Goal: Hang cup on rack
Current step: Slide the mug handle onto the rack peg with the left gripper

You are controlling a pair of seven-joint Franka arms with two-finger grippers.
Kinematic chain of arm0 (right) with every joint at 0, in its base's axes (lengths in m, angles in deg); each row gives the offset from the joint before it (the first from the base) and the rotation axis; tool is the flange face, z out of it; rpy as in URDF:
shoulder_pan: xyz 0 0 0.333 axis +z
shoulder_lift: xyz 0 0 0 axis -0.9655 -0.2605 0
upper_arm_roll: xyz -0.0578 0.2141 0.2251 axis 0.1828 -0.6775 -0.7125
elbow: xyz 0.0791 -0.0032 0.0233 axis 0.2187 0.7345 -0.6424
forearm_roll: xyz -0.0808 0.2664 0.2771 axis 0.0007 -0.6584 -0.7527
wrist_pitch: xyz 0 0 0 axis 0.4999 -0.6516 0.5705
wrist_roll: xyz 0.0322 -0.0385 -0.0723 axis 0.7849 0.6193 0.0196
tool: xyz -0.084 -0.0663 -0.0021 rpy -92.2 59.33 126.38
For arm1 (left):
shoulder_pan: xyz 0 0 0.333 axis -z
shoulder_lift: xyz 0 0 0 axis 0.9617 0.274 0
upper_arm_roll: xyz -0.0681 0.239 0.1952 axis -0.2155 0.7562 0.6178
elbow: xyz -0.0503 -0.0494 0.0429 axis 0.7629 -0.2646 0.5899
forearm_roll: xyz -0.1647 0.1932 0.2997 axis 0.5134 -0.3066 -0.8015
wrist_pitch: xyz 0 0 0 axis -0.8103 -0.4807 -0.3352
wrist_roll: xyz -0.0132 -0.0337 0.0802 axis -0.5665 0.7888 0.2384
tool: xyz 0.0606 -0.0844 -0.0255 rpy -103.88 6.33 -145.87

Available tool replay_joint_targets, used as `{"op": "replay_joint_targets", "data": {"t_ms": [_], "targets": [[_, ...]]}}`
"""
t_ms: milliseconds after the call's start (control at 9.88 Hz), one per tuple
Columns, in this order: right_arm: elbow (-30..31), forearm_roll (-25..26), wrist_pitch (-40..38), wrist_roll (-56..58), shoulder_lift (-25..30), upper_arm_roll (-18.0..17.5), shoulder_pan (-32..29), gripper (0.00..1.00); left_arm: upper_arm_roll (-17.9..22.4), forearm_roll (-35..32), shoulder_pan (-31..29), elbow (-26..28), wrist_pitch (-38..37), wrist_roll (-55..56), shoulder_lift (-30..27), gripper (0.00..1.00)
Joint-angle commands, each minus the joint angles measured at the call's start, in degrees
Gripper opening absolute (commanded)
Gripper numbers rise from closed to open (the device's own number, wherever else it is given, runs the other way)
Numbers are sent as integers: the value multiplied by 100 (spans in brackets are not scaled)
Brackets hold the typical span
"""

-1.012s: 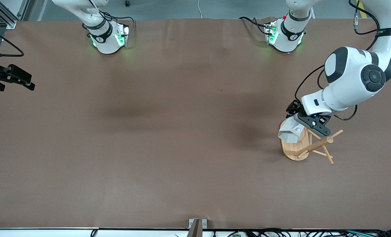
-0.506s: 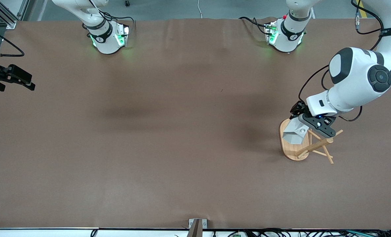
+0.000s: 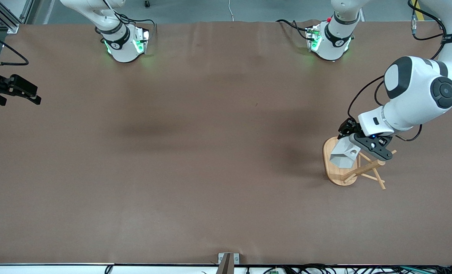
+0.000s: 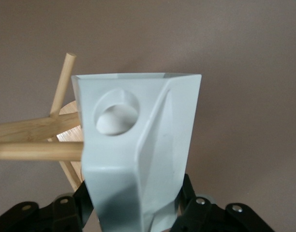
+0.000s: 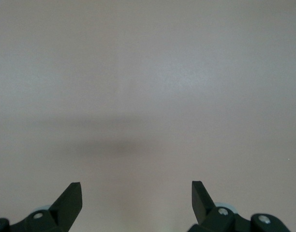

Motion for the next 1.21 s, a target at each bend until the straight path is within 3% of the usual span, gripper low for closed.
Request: {"op": "replay_joint_targets", "data": {"t_ms": [0,506,607,708,810,911,1113], "targets": [[148,-1,62,-49,140,12,34,100,-34,-134,-84,-149,10,-68,354,7],[148,-1,62,-49,140,12,34,100,-34,-142,-172,-377,10,-68,688,9],[148,-1,62,-40,140,12,34,100,-34,-142,-172,-413,10,-68,732,16],[148,-1,62,-40,140,12,34,100,-34,-142,-172,-483,10,-60,767,31],[148,-1,62,-40,140,12,34,100,-25,-134,-181,-492,10,-51,785,77],[148,-1,62,-40,140,12,34,100,-25,-134,-233,-492,10,-59,785,100],[148,-1,62,-40,131,12,34,100,-25,-134,-251,-544,1,28,698,100]]}}
